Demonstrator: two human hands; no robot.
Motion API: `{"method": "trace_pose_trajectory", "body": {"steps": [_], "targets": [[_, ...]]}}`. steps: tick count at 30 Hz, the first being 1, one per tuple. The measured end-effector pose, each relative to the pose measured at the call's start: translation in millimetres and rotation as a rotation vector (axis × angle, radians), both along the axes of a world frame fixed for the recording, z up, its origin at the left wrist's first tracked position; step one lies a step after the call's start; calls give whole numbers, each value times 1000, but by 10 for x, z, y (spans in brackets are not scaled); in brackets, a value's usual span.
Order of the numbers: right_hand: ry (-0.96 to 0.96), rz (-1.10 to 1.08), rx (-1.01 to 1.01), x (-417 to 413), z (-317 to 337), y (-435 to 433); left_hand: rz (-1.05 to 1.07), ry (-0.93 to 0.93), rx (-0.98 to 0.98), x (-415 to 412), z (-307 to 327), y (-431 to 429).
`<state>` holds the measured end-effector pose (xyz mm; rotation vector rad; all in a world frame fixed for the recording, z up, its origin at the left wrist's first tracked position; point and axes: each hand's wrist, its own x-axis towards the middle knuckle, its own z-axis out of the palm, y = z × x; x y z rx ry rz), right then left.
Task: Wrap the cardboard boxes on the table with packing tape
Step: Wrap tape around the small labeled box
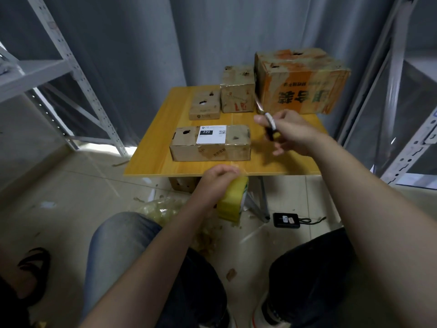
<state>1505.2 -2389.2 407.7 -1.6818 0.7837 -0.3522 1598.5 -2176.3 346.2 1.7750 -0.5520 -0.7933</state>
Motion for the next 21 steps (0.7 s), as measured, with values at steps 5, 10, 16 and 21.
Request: {"method": "trace_pose_trajectory", "body": {"steps": [5, 10, 16, 21], "targets": [[594, -188, -632, -73, -215, -210, 12, 11, -177, 28, 287, 39], [787, 17, -524, 94, -212, -141, 38, -17, -265, 38, 503, 11], [118, -134, -493, 148, -61, 2, 86, -59, -303, 124, 594, -25], [-341, 60, -308, 144, 101, 539, 131, -112, -345, 145, 641, -70]]}}
